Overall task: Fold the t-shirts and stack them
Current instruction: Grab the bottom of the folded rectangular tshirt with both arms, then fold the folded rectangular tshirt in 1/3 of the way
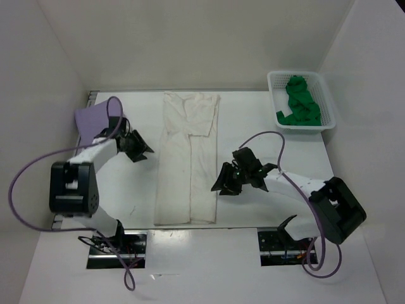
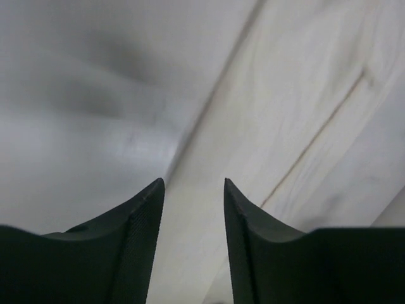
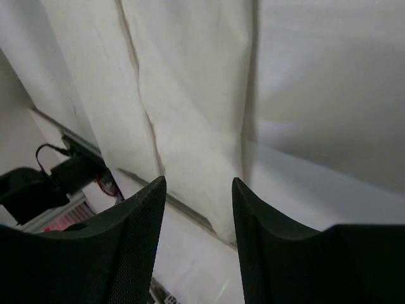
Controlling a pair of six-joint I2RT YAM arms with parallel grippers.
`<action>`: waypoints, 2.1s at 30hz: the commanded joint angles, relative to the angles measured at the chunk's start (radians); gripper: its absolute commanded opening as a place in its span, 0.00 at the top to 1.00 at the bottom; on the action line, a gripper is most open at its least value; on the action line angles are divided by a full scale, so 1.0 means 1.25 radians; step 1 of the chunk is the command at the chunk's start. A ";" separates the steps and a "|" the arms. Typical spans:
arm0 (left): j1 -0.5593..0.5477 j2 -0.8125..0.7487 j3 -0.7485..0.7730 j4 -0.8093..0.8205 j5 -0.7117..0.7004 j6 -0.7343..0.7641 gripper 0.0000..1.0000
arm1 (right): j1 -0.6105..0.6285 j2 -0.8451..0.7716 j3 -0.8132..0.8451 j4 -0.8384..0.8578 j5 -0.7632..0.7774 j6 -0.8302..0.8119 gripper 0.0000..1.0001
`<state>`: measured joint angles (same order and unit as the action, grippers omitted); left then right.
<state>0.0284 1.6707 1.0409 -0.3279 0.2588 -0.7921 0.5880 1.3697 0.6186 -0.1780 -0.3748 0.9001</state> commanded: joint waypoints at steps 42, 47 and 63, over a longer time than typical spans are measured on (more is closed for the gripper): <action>-0.325 -0.164 -0.328 -0.389 0.092 -0.092 0.70 | 0.255 0.047 -0.043 0.036 0.010 0.117 0.87; -0.332 -0.207 -0.226 -0.420 0.069 -0.051 0.95 | 0.255 -0.006 -0.001 -0.055 0.018 0.091 1.00; -0.084 -0.096 0.005 -0.102 0.242 -0.152 0.99 | -0.126 0.126 0.333 -0.139 -0.032 -0.115 1.00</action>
<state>-0.0948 1.4757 0.9646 -0.6125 0.5228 -0.9325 0.4526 1.4559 0.9455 -0.3347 -0.3992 0.8352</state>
